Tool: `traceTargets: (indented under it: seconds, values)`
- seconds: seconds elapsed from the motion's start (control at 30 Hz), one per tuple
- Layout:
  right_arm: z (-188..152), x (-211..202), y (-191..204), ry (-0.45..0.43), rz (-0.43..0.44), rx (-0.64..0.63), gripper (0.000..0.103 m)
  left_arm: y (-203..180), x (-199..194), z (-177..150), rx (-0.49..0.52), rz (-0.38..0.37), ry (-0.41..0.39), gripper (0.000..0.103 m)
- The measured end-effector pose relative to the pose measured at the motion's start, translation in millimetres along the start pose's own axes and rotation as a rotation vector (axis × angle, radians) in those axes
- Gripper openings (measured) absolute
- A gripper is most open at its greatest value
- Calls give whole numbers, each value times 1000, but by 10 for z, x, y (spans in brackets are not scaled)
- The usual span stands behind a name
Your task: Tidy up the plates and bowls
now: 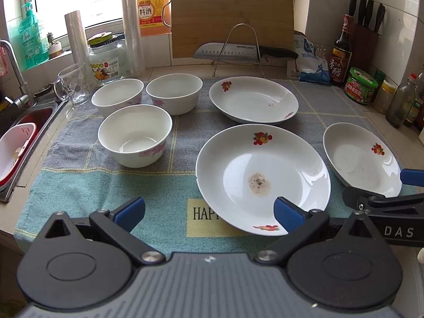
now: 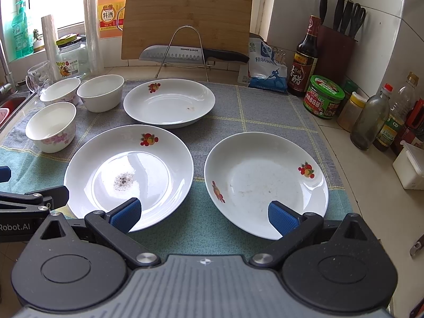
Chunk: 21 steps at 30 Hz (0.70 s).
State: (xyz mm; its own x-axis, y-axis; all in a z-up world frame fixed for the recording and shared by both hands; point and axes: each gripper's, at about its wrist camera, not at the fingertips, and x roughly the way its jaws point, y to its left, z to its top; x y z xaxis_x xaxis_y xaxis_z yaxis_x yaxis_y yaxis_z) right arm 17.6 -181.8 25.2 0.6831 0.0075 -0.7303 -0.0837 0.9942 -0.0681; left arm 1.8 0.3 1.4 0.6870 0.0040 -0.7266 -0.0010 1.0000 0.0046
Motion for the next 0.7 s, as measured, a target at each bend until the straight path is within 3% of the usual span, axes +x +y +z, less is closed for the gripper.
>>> traceTargets:
  seconds: [0.7]
  values:
    - [27,40,13,5,-9,-3,103,-10,28,30,2,0,7,102]
